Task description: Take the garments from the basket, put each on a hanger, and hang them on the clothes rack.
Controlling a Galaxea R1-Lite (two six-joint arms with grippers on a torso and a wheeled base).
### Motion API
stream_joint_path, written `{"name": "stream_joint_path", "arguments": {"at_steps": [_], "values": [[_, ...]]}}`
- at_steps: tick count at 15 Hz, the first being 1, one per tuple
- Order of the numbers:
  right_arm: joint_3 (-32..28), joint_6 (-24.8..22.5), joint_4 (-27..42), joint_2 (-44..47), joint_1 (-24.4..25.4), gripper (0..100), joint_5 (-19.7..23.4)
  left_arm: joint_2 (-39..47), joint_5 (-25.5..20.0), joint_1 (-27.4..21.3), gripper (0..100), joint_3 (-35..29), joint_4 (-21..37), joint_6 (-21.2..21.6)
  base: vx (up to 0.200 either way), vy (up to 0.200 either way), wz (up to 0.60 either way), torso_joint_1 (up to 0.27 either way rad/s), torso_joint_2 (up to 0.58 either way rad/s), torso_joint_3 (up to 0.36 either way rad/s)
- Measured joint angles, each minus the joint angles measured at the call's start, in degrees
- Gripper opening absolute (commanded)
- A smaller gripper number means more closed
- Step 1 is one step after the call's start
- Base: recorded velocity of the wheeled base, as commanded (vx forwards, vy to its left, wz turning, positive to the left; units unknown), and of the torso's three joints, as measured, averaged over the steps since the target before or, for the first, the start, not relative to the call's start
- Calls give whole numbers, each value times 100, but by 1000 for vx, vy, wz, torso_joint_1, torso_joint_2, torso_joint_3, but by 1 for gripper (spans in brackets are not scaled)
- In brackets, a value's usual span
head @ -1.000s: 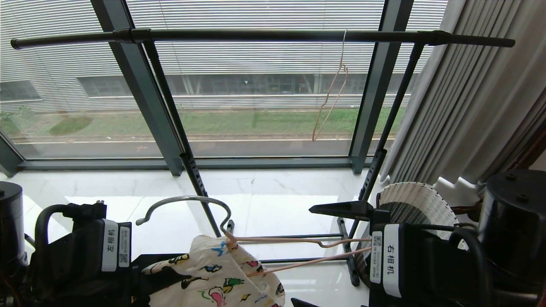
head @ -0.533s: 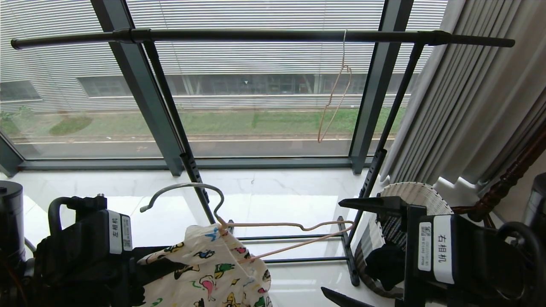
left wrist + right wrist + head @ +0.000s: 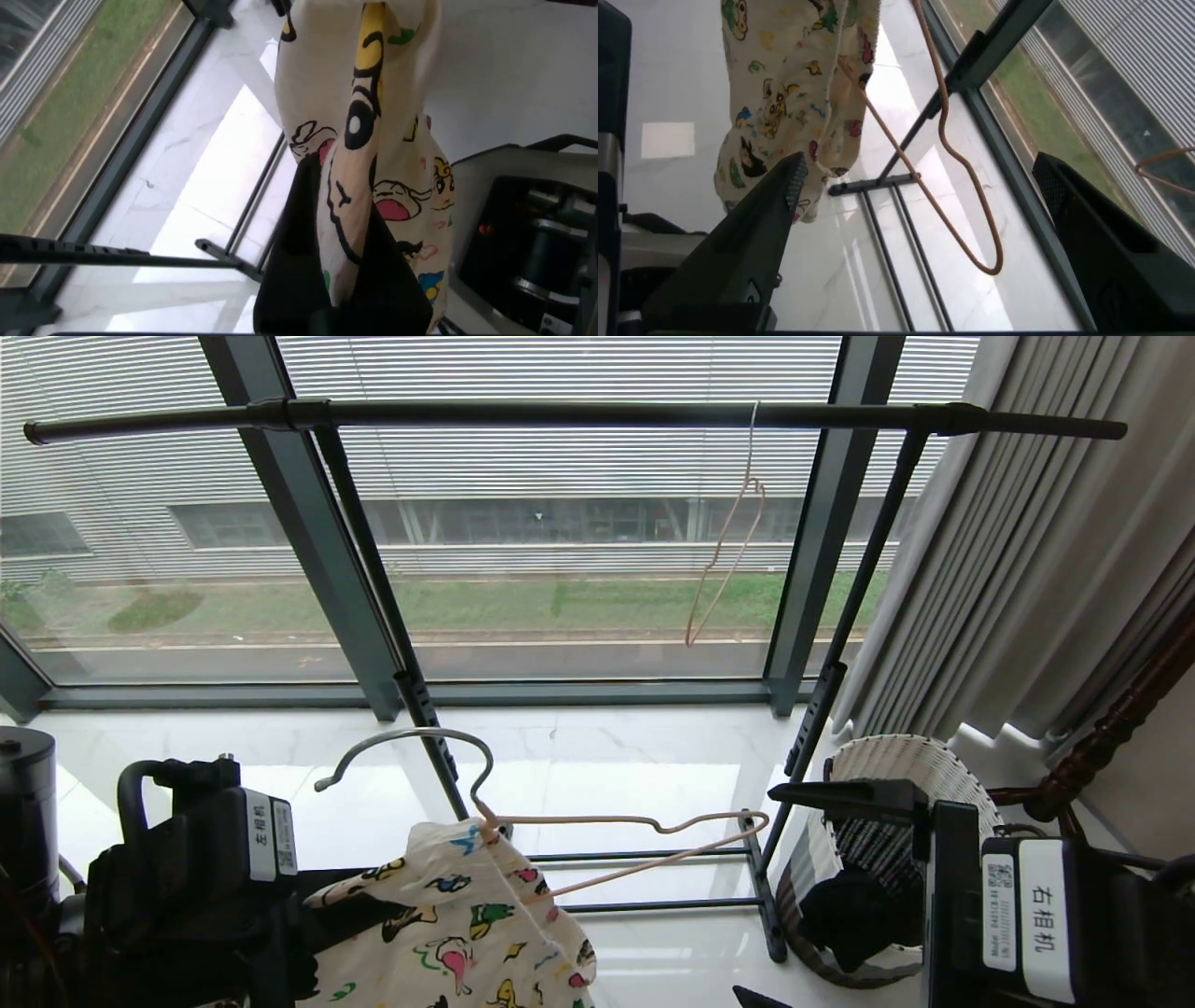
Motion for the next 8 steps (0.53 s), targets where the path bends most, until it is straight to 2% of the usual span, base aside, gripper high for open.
{"name": "stream_joint_path", "arguments": {"at_steps": [3,5,8], "values": [[16,13,0,0,-5,100,-13,100,85,5,0,-299,9,-211,0,0,0,0,0,0],[-13,572,2,61,-16,100,-13,284,96,33,0,-811,-9,-616,0,0,0,0,0,0],[-183,1310,-233,311,-9,100,-15,516,107,368,0,-1228,-6,-696,0,0,0,0,0,0]]}}
